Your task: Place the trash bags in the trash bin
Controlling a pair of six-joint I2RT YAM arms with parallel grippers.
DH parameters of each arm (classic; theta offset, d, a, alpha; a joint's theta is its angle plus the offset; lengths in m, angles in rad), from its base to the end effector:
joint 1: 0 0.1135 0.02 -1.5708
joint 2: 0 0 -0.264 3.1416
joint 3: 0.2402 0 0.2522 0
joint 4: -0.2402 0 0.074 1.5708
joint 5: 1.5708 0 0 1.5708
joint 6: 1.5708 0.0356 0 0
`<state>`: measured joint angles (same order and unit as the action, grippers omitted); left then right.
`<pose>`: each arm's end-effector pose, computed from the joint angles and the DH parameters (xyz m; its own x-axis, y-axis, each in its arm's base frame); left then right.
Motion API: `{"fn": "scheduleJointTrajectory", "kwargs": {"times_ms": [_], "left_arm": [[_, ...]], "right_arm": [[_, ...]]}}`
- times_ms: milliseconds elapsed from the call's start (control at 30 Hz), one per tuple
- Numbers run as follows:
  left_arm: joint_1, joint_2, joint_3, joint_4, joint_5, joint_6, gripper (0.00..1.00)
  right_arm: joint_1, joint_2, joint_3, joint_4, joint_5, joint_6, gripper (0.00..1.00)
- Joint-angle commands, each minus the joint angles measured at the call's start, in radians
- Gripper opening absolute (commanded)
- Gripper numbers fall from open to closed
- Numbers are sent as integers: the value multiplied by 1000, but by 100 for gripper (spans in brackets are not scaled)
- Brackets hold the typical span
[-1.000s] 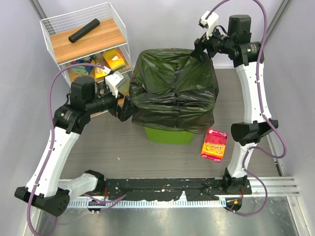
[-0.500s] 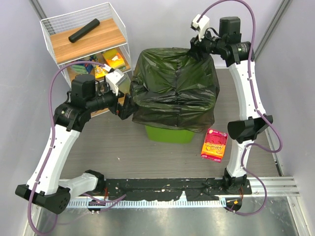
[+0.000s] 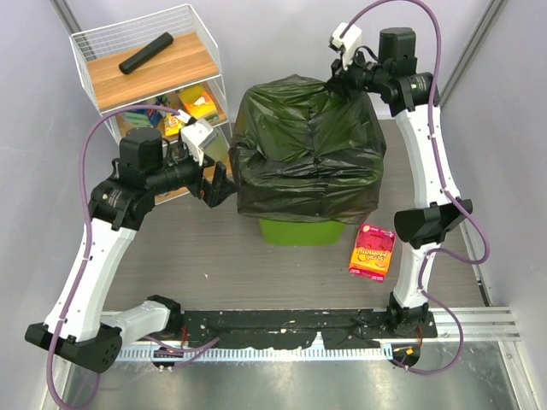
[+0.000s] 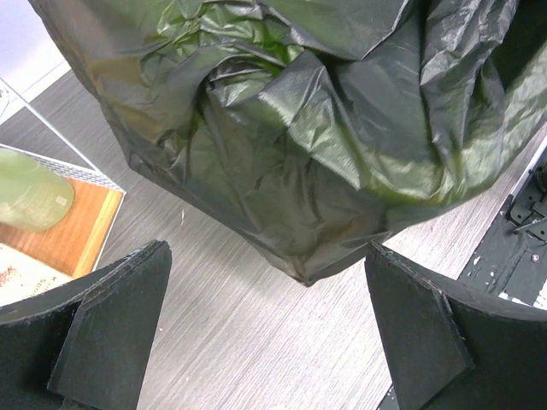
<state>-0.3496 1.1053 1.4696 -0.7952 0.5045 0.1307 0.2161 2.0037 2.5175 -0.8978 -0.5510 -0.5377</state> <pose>0.1863 -0.0862 0.4488 -0.2962 0.2294 -0.9272 0.7575 0.6476 -0.0818 0.3978 0.1064 0.4867 0.0221 -0.4419 -0.8968 -0.7515 0.5842 -0.3064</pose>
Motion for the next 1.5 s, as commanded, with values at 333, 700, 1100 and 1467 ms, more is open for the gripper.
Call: {"fn": "scheduleJointTrajectory", "kwargs": {"times_ms": [333,700,1100,1467], "left_arm": [[1,-6,66,24,-14,7,100],[1,31,103,73,-58,-23,99],[1,41,104,82,-83,-48,100],[1,82,165,139,-5,-241,100]], "right_arm": [[2,-10,10,128,88,18,1],[0,55,50,221,135,18,1],[-12,101,61,277,178,-54,1],[-79,38,-11,201,177,-130,1]]}}
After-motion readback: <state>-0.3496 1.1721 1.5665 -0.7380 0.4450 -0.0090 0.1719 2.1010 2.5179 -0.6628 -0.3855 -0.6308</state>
